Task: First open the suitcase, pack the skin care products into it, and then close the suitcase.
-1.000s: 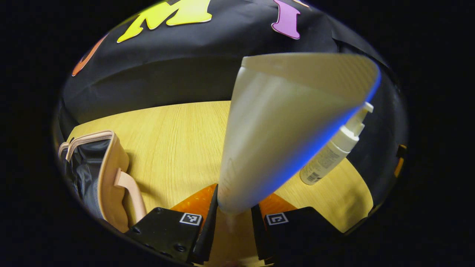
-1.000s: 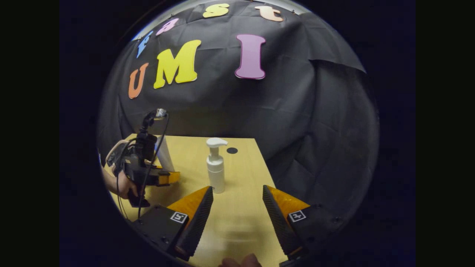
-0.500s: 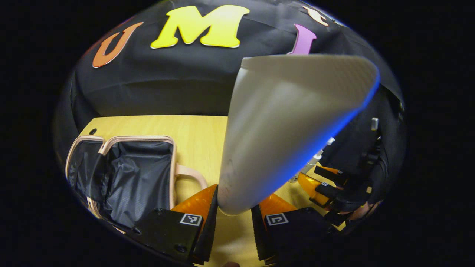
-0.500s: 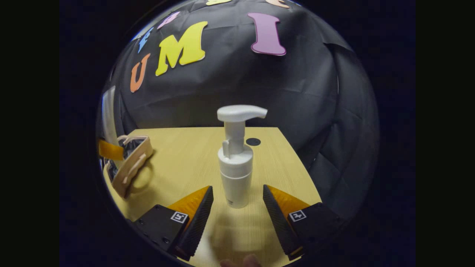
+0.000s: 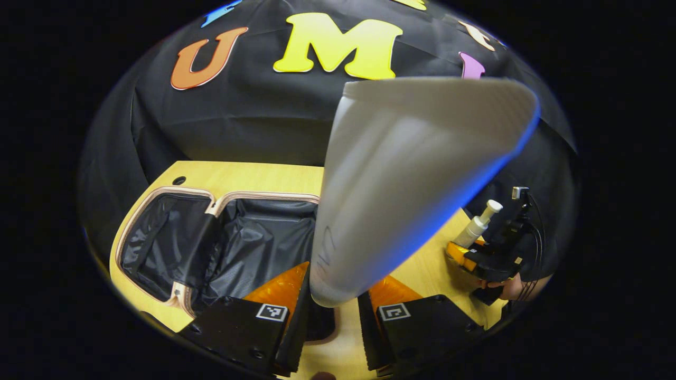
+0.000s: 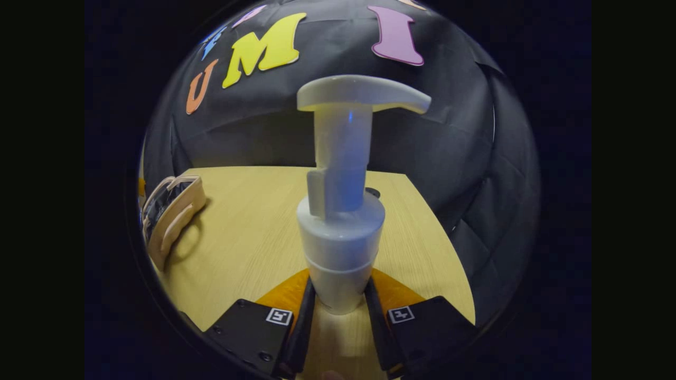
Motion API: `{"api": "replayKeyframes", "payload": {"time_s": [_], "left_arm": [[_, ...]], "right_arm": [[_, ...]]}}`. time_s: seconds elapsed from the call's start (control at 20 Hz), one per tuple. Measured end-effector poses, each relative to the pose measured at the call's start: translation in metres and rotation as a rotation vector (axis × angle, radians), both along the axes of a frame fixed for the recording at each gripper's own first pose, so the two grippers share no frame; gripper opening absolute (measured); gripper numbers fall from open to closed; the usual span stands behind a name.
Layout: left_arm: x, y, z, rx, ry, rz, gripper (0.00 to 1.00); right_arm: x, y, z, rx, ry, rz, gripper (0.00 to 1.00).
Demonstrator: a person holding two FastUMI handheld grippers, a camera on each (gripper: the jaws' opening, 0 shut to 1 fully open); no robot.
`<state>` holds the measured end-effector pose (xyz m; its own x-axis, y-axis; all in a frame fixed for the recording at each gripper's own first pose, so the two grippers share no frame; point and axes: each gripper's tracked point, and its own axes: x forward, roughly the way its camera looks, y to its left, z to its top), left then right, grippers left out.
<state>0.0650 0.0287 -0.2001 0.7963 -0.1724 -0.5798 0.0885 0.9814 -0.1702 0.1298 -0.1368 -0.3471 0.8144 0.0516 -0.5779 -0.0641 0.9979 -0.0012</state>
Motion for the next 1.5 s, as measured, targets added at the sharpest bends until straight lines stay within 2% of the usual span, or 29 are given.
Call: {"api": "replayKeyframes", "payload": {"time_s": [0.2,0.4,0.5,0.55,0.6,0.75,0.9,1.0,1.1,1.2,1.5], "left_arm": [[-0.004,0.063,-0.02,-0.067,0.054,0.035,0.48],[-0.005,0.104,-0.066,-0.127,0.172,-0.015,0.48],[-0.001,0.113,-0.084,-0.151,0.215,-0.039,0.48],[0.002,0.117,-0.093,-0.164,0.24,-0.048,0.54],[0.005,0.122,-0.104,-0.174,0.288,-0.048,0.46],[0.005,0.123,-0.122,-0.178,0.417,-0.057,0.46],[0.008,0.123,-0.135,-0.217,0.526,-0.021,0.46],[0.005,0.124,-0.14,-0.18,0.594,-0.021,0.45],[-0.005,0.124,-0.151,-0.061,0.72,-0.052,0.45],[0.005,0.129,-0.153,0.019,0.74,-0.058,0.45],[0.006,0.131,-0.16,0.054,0.785,0.021,0.45]], "right_arm": [[-0.029,0.011,0.037,0.026,0.018,-0.02,0.48],[-0.072,0.037,0.092,0.103,0.048,0.017,0.48],[-0.089,0.037,0.112,0.128,0.058,0.01,0.48],[-0.097,0.036,0.121,0.131,0.057,0.001,0.49],[-0.113,0.035,0.141,0.146,0.056,-0.012,0.49],[-0.137,0.035,0.172,0.176,0.038,-0.041,0.48],[-0.149,0.034,0.187,0.163,0.008,-0.047,0.48],[-0.155,0.033,0.187,0.174,0.009,-0.061,0.48],[-0.163,0.034,0.187,0.186,0.012,-0.067,0.48],[-0.167,0.034,0.188,0.178,0.004,-0.058,0.48],[-0.183,0.022,0.183,0.185,0.007,-0.07,0.48]]}}
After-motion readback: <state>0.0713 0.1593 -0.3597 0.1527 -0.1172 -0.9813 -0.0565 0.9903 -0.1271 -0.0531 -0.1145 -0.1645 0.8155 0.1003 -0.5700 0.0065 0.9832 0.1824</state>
